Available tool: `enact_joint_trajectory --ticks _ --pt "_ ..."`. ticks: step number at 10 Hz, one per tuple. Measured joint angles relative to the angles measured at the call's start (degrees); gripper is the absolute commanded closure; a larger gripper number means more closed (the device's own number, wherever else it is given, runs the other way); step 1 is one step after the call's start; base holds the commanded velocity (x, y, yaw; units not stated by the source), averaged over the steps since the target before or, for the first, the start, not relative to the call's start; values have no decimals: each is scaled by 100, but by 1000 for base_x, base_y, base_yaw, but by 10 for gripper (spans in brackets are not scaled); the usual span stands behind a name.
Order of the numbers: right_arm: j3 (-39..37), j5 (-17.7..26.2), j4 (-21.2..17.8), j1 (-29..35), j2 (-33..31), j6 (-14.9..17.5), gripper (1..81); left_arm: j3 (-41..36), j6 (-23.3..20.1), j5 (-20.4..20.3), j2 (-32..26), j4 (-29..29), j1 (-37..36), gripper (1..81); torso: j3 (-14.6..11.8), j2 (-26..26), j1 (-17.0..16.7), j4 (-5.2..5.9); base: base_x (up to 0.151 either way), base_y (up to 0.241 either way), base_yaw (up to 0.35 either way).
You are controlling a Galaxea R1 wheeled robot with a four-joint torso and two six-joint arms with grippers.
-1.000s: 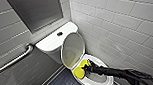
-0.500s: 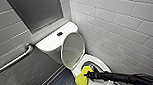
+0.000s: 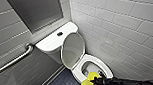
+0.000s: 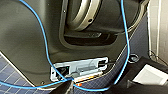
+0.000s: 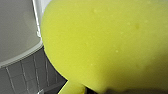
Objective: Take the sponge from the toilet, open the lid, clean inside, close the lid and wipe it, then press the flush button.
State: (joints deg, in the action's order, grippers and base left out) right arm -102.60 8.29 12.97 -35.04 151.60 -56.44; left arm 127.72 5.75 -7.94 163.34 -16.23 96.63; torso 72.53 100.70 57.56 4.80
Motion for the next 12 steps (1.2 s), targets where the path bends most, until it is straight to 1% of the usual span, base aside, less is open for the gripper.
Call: enact_joint_trajectory --ticks 4,8,10,11,12 --pt "941 33 22 -234 -1298 7 811 0 -13 0 30 -4 2 10 0 0 -2 0 0 0 0" --pt "1431 -196 52 -652 -2423 24 811 0 -13 -82 30 -30 0 10 0 0 0 0 0 0 0" --pt "1679 -293 56 -848 -2892 22 811 0 -16 -88 33 -52 0 10 0 0 -2 0 0 0 0" --pt "1864 -363 56 -877 -2972 24 811 0 -13 -90 35 -55 2 10 0 0 -2 0 0 0 0" --pt "2122 -535 59 -848 -3003 27 811 0 -13 -90 37 -55 2 10 0 0 -2 0 0 0 0"
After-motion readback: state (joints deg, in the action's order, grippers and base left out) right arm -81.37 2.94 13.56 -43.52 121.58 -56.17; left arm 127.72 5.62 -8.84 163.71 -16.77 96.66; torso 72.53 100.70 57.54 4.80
